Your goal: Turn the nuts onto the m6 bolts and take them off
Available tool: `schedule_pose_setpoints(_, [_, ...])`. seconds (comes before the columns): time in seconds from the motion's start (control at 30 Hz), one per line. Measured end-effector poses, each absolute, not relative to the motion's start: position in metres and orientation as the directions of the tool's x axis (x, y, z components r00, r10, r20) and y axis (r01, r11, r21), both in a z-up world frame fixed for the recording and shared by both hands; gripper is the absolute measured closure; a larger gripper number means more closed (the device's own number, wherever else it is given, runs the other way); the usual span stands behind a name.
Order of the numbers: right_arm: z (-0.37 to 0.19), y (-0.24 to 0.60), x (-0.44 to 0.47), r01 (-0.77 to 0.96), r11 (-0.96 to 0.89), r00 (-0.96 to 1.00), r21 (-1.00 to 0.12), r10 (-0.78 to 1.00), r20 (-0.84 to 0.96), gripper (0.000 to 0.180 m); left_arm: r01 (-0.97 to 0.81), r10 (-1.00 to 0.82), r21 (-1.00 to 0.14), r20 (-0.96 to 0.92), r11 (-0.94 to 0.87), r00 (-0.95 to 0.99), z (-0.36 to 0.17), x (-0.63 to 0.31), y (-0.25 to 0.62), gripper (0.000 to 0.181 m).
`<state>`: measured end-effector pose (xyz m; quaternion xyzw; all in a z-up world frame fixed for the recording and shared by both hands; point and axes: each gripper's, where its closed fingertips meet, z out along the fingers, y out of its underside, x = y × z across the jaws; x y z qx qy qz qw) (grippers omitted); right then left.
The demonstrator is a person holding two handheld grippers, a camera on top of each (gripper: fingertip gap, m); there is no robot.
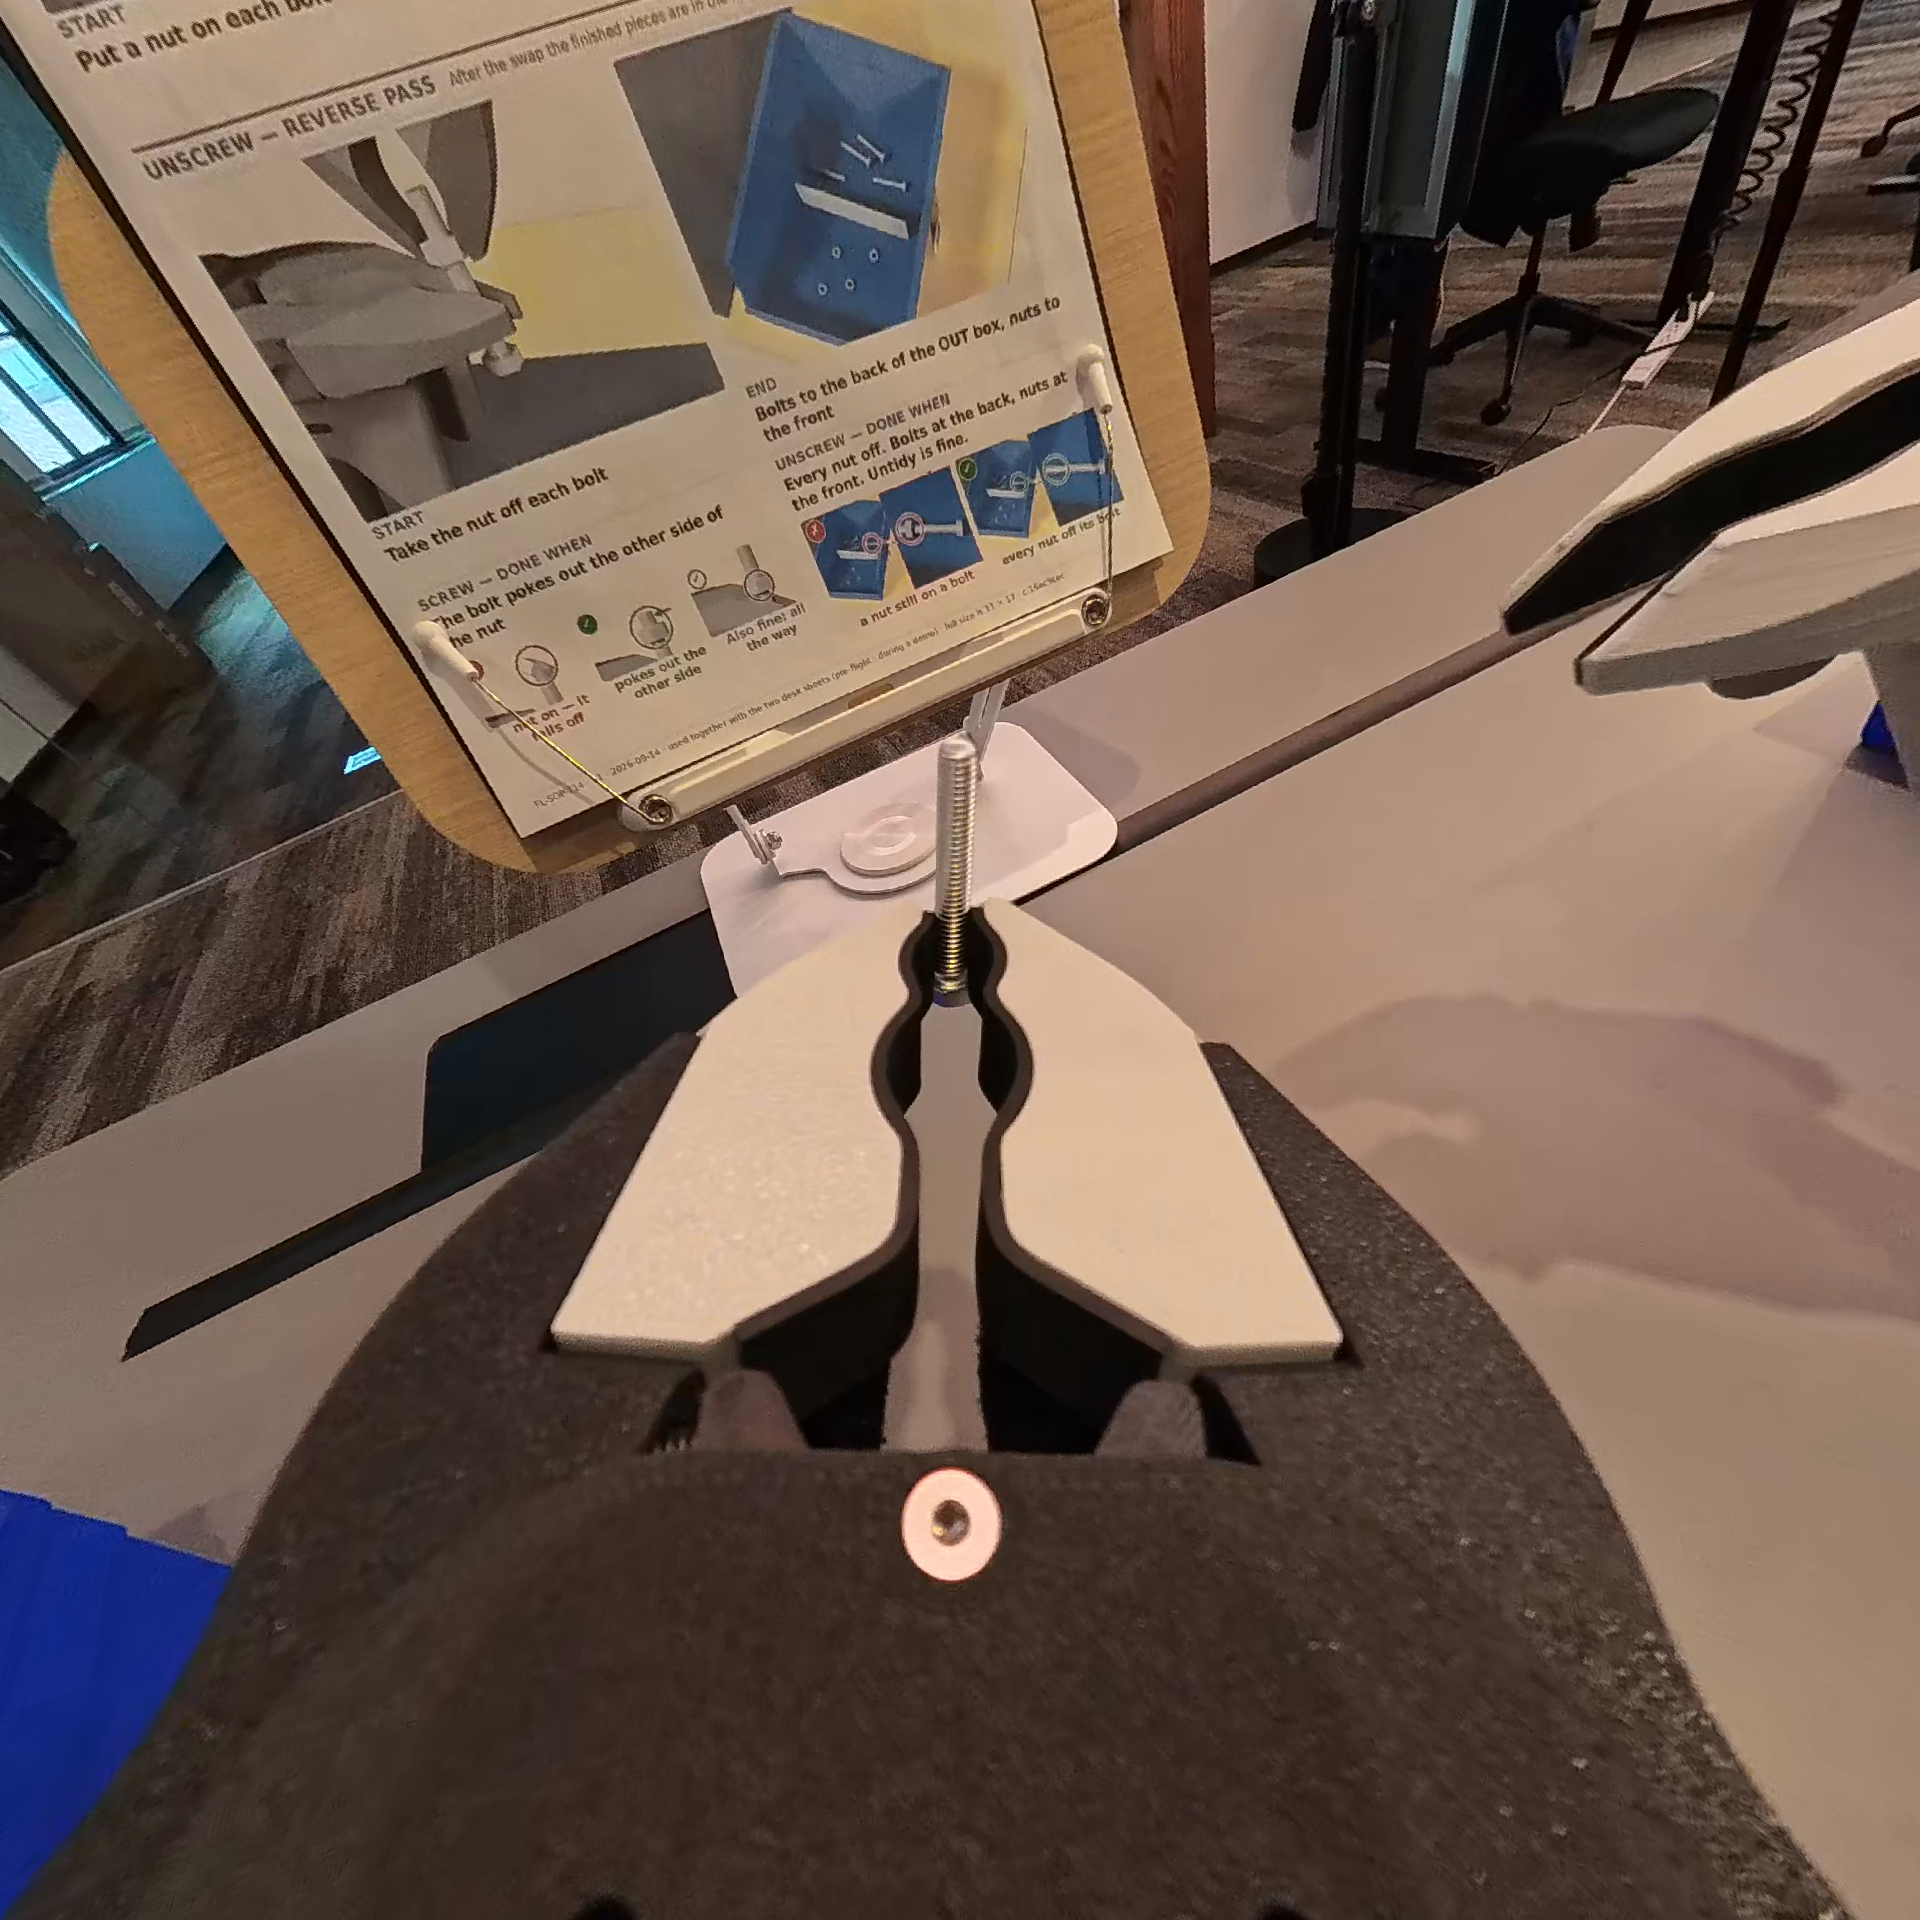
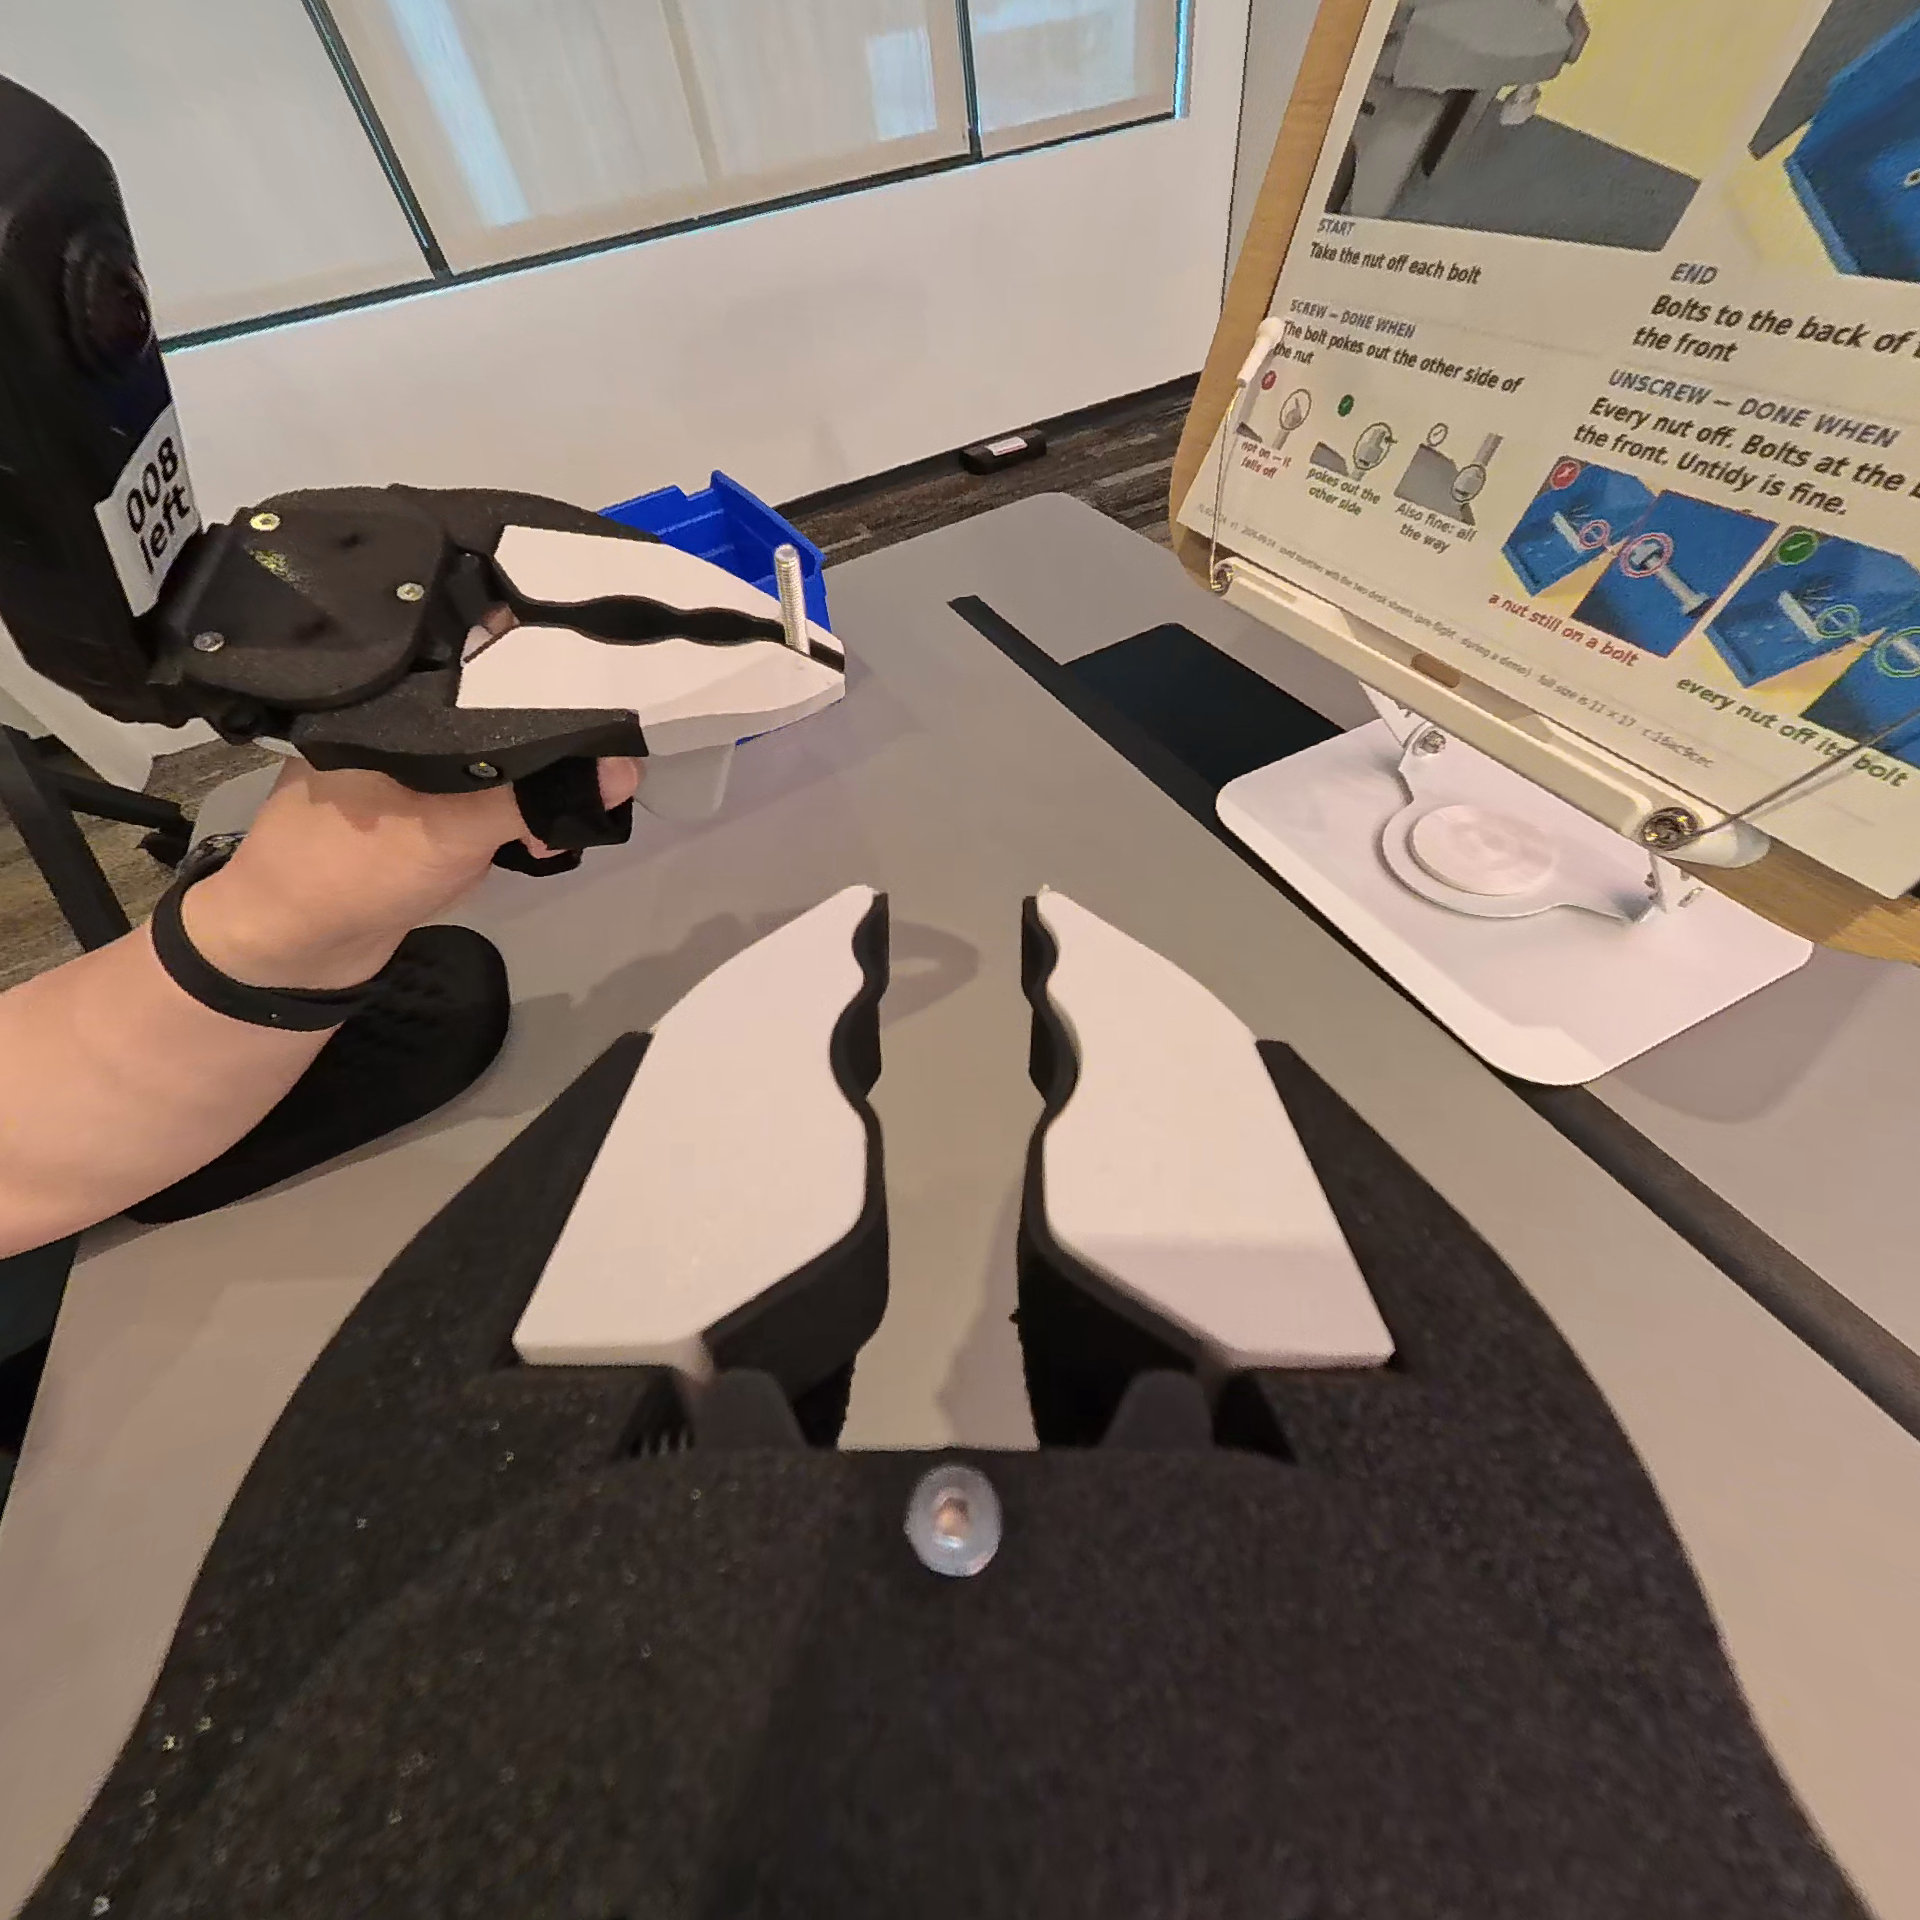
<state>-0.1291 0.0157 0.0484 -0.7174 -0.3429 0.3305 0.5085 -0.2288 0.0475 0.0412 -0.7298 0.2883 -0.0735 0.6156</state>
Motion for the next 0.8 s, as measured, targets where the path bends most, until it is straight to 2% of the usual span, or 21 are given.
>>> schedule_pose_setpoints(0.57, [0.037, 0.026, -0.128, 0.241, -0.247, 0.627, -0.939, 0.778, -0.043, 0.154, -0.348, -0.505, -0.934, -0.266, -0.074, 0.821, 0.04, -0.229, 0.047, 0.176])
schedule_pose_setpoints(0.67, [0.03, 0.036, -0.123, 0.294, -0.257, 0.704, -0.921, 0.709, 0.027, 0.154, -0.353, -0.504, -0.932, -0.269, -0.077, 0.82, 0.039, -0.231, 0.048, 0.176])
schedule_pose_setpoints(0.8, [0.034, 0.058, -0.098, 0.293, -0.259, 0.868, -0.92, 0.475, 0.143, 0.155, -0.333, -0.5, -0.939, -0.25, -0.082, 0.829, 0.045, -0.241, 0.05, 0.176])
